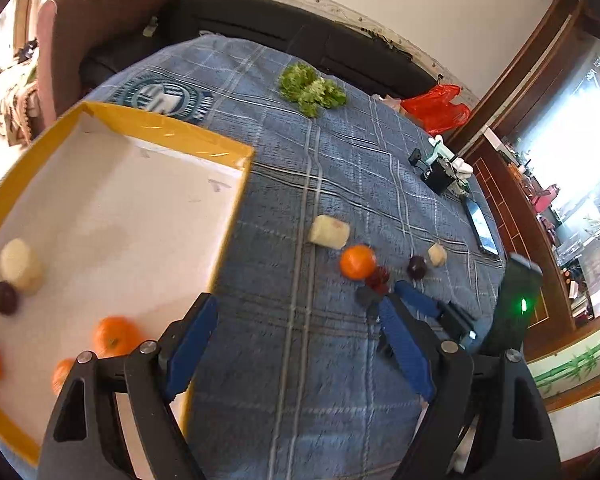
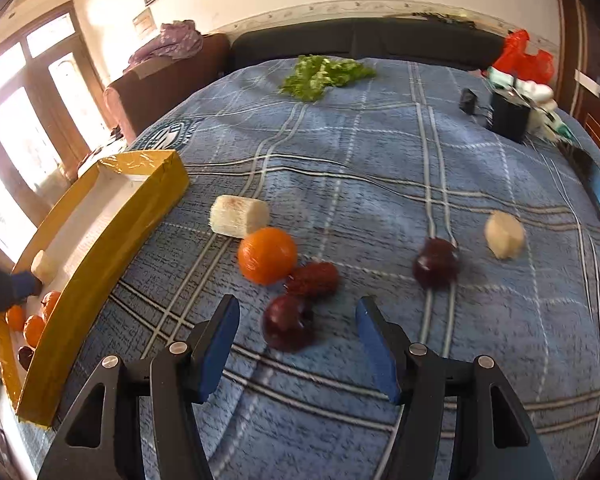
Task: Organize fruits
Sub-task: 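Grasp a mandarin with the left tool while the right grasps a dark plum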
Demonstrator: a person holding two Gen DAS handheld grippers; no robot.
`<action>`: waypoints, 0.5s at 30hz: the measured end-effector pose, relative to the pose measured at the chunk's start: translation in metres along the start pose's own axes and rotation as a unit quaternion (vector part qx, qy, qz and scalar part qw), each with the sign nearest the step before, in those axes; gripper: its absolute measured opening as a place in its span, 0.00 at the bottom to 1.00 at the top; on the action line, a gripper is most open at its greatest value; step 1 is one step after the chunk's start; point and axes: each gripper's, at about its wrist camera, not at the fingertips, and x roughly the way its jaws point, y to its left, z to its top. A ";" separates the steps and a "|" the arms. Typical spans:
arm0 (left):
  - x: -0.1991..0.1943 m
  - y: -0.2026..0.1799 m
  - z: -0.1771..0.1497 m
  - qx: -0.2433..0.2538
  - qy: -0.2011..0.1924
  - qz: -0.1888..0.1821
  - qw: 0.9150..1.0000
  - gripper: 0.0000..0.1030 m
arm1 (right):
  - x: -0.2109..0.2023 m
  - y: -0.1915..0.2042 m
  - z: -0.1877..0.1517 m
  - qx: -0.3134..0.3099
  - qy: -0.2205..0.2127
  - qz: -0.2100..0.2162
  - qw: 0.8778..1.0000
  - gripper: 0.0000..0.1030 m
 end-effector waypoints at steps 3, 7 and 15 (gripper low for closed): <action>0.016 -0.011 0.008 0.010 0.005 0.002 1.000 0.80 | 0.001 0.003 -0.001 -0.004 0.001 0.002 1.000 0.46; 0.038 -0.023 0.015 0.019 0.011 -0.008 1.000 0.78 | -0.001 -0.001 -0.001 0.001 0.002 0.009 1.000 0.27; 0.086 -0.046 0.017 0.048 0.040 0.011 0.998 0.68 | -0.029 -0.046 -0.011 0.077 -0.004 -0.005 0.997 0.27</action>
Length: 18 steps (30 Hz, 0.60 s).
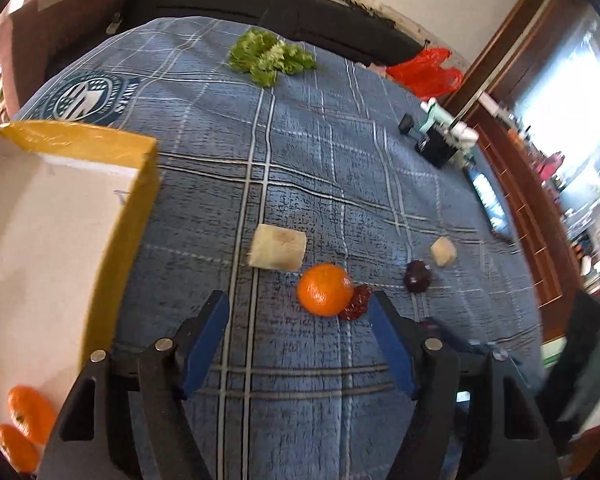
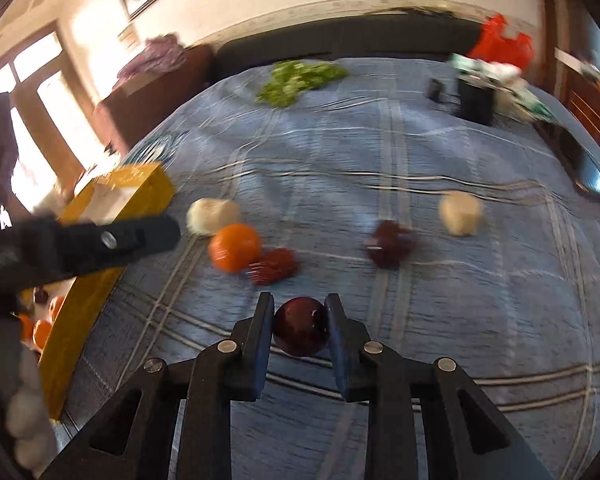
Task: Organize fruits
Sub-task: 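Grasp a mandarin with the left tool while the right grasps a dark plum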
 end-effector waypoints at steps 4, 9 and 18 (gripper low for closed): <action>0.024 -0.010 0.002 0.012 0.006 0.016 1.000 0.67 | -0.006 -0.026 0.005 0.047 -0.007 0.001 0.999 0.27; 0.035 -0.021 0.002 0.043 -0.008 0.026 0.999 0.39 | -0.006 -0.034 0.006 0.061 -0.006 -0.003 0.998 0.27; 0.002 -0.013 -0.011 0.031 -0.027 0.015 0.999 0.33 | -0.009 -0.025 0.008 0.050 -0.021 0.030 0.998 0.27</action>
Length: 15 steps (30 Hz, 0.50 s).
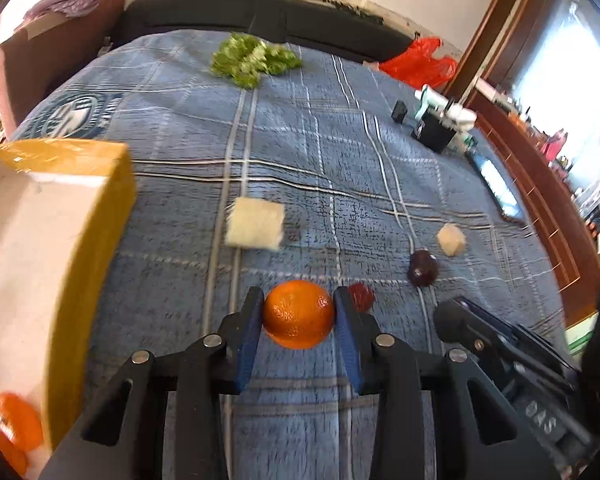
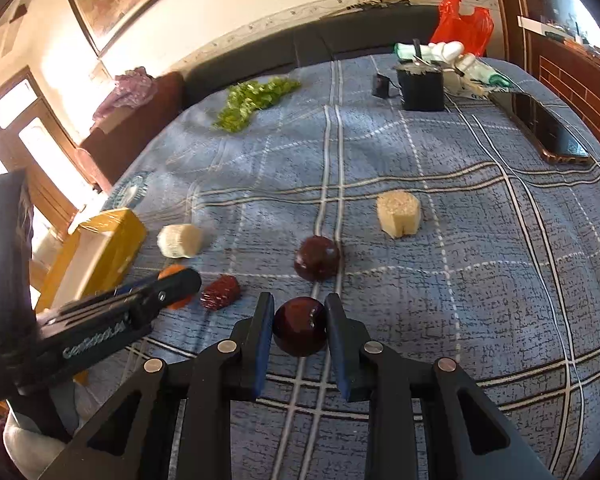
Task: Organize fruits
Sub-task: 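Grasp a mandarin with the left tool while the right grasps a dark plum, then carry mandarin and plum over the tray and open both tools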
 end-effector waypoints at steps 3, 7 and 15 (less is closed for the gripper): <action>-0.031 0.015 -0.008 -0.019 -0.016 -0.012 1.000 0.33 | -0.004 0.000 0.001 0.017 0.000 0.079 0.997 0.28; -0.080 0.049 -0.022 -0.052 -0.040 -0.018 0.998 0.34 | -0.004 0.006 -0.003 0.030 0.014 0.168 0.985 0.28; -0.143 0.133 -0.022 -0.089 -0.075 0.059 0.991 0.34 | -0.012 0.066 -0.009 0.022 0.036 0.238 0.970 0.29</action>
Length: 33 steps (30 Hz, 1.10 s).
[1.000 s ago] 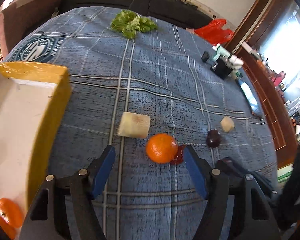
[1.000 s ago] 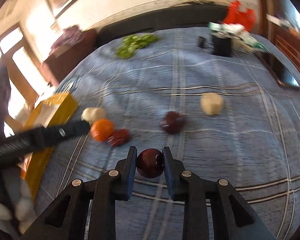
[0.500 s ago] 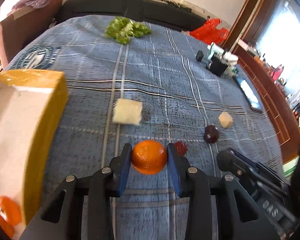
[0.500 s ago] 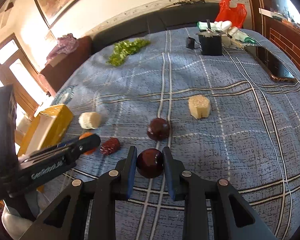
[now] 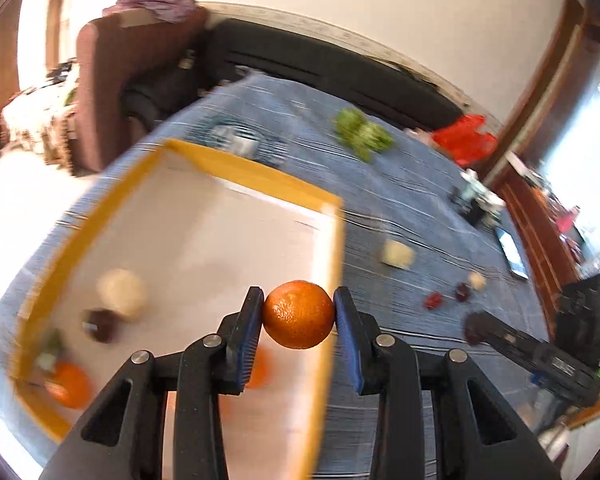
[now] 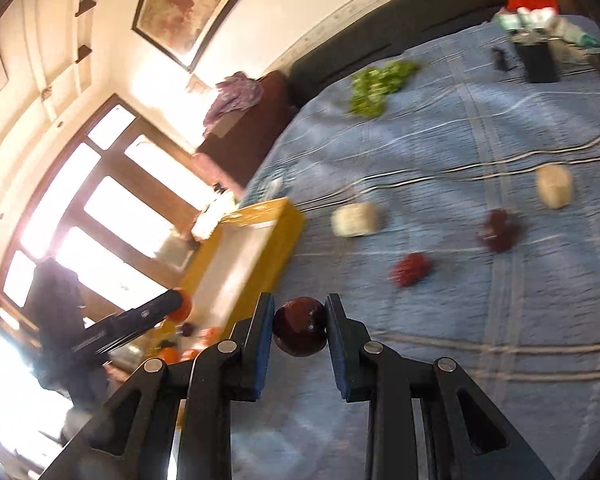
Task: Organize fruits
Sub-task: 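Carry mandarin and plum over the tray and open both tools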
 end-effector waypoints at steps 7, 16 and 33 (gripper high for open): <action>0.019 0.065 0.017 -0.020 0.018 0.055 0.998 0.34 | 0.059 0.091 -0.007 -0.092 0.057 -0.024 0.994 0.29; 0.040 0.086 0.015 -0.015 0.031 0.067 0.997 0.34 | 0.133 0.147 -0.056 -0.190 0.130 -0.074 0.970 0.29; 0.000 0.072 0.004 -0.031 0.019 0.033 0.999 0.53 | 0.128 0.169 -0.090 -0.269 0.111 -0.121 0.949 0.50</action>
